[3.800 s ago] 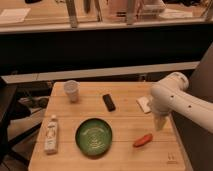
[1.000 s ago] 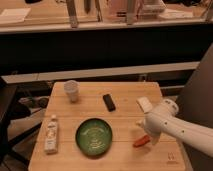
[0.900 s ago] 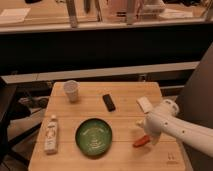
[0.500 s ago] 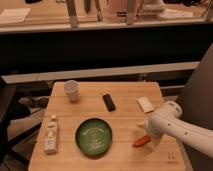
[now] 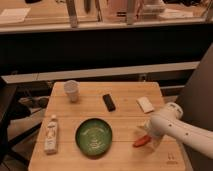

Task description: Drag the pepper across the table

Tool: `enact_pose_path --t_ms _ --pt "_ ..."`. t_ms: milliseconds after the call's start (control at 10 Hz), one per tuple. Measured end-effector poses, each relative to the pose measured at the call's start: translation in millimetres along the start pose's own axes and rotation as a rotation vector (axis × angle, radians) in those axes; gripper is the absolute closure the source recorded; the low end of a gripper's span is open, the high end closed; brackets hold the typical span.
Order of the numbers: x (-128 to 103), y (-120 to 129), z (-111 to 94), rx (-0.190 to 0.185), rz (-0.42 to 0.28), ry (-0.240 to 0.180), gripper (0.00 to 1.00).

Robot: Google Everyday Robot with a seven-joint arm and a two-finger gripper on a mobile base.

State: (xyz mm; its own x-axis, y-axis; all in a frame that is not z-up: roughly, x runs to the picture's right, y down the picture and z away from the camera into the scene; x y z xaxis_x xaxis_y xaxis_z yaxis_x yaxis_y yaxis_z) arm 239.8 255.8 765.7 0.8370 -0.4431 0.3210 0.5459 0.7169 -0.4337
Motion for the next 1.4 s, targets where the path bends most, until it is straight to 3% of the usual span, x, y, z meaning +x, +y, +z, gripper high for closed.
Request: enact_pose_path --t_ms 1400 --pt "2 7 12 -0.004 0.029 -0.017 0.2"
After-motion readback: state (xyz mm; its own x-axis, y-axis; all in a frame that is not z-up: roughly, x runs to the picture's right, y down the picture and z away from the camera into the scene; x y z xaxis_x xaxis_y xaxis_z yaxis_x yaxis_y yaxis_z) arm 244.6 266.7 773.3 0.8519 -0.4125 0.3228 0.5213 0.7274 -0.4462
